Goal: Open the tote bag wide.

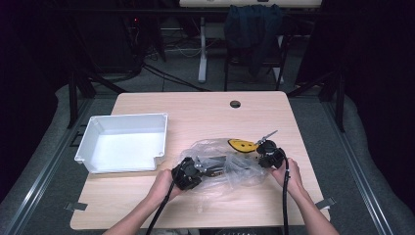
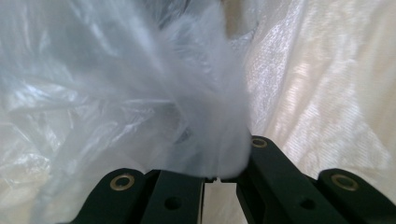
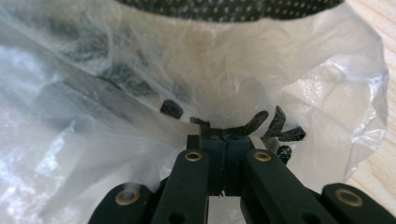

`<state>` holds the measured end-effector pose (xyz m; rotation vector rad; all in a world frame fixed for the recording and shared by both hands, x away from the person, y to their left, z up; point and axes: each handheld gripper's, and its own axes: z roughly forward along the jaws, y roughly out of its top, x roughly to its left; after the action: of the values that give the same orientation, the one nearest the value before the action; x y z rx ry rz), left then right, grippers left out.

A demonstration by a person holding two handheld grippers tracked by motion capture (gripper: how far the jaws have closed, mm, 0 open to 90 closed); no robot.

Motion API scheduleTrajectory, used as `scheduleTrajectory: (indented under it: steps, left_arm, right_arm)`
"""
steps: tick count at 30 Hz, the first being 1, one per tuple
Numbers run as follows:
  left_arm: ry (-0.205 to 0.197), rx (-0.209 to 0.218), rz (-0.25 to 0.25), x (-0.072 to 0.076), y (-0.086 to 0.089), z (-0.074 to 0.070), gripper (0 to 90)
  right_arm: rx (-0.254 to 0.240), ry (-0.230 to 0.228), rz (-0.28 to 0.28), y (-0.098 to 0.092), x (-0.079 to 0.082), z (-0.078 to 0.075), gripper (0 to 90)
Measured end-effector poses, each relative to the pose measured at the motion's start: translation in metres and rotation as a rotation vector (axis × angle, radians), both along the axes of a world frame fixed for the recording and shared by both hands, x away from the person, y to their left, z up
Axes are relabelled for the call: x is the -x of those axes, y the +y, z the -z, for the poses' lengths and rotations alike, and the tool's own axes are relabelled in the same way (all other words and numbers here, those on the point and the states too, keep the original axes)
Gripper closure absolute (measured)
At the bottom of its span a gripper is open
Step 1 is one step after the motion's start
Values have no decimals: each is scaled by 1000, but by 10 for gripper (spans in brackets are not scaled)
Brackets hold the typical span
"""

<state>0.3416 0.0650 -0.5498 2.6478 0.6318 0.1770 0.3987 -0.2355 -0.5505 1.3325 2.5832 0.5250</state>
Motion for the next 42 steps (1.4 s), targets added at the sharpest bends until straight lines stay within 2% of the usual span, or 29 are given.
scheduleTrajectory:
  steps: [3, 5, 7, 8, 10, 11, 12, 13, 14, 16, 17, 18, 19, 20, 22, 24, 26, 27, 28, 29, 30, 32, 33, 35, 37, 38, 39, 40, 42]
  left_arm:
    - [-11, -1, -18, -3, 0, 2, 897]
    - [-1, -2, -16, -3, 2, 0, 832]
    - [13, 1, -12, -1, 5, -8, 710]
    - [9, 9, -9, 2, 7, -13, 692]
    - [13, 10, -12, 7, 11, -24, 570]
    - [6, 15, -11, 10, 13, -30, 548]
    - [3, 25, -8, 12, 15, -36, 532]
    - [4, 36, -8, 14, 17, -41, 517]
    - [1, 43, -8, 16, 18, -46, 507]
    - [-18, 67, -11, 17, 20, -56, 493]
    - [-34, 75, -22, 17, 22, -60, 484]
    - [-52, 88, -35, 16, 23, -63, 482]
    - [-67, 99, -54, 15, 24, -65, 482]
    - [-100, 97, -80, 14, 25, -66, 482]
    - [-152, 61, -117, 11, 24, -65, 478]
    - [-176, 57, -152, 5, 24, -63, 483]
    - [-177, 52, -168, -1, 23, -60, 487]
    - [-182, 54, -176, -3, 22, -58, 497]
    - [-182, 46, -178, -6, 20, -56, 517]
    - [-185, 32, -179, -8, 18, -53, 532]
    - [-188, 27, -181, -10, 16, -51, 561]
    - [-188, 2, -179, -14, 12, -46, 621]
    - [-187, -9, -178, -16, 10, -44, 652]
    - [-179, -34, -172, -19, 8, -38, 727]
    - [-173, -36, -177, -22, 8, -34, 803]
    - [-179, -47, -175, -23, 8, -33, 865]
    - [-184, -51, -178, -25, 8, -32, 894]
    - [-193, -59, -185, -26, 8, -31, 900]
    - [-207, -81, -193, -28, 7, -28, 900]
  right_arm:
    - [-5, -8, 11, 0, 0, 2, 899]
    - [1, 12, -8, -1, -1, 0, 884]
    - [-39, 20, -9, -4, 1, -1, 839]
    - [-29, 41, -24, -5, 1, -5, 829]
    - [-62, 30, -26, -9, 5, -11, 764]
    - [-101, 19, -18, -10, 7, -13, 734]
    - [-98, 29, -45, -12, 7, -19, 707]
    - [-140, 11, -32, -12, 10, -23, 665]
    - [-118, 20, -58, -14, 10, -29, 628]
    - [-156, -3, -51, -15, 14, -37, 570]
    - [-155, -8, -54, -15, 16, -42, 524]
    - [-179, -16, -57, -16, 17, -45, 498]
    - [-170, -26, -59, -17, 18, -50, 471]
    - [-185, -46, -50, -18, 20, -54, 449]
    - [-207, -70, -54, -21, 24, -64, 416]
    - [-239, -106, -68, -23, 29, -75, 384]
    - [-257, -125, -122, -20, 38, -85, 363]
    - [-275, -114, -159, -15, 42, -89, 356]
    - [-286, -101, -193, -9, 46, -89, 356]
    - [-273, -82, -230, -1, 50, -88, 368]
    - [-236, -60, -266, 9, 53, -82, 400]
    - [-181, -28, -291, 19, 54, -72, 542]
    - [-150, 3, -292, 24, 52, -62, 608]
    - [-91, 17, -280, 26, 49, -51, 746]
    - [-72, 44, -267, 24, 44, -40, 862]
    - [-57, 53, -253, 22, 42, -35, 884]
    - [-63, 53, -233, 21, 41, -30, 890]
    - [-33, 73, -246, 18, 38, -28, 895]
    - [-20, 86, -221, 13, 35, -23, 898]
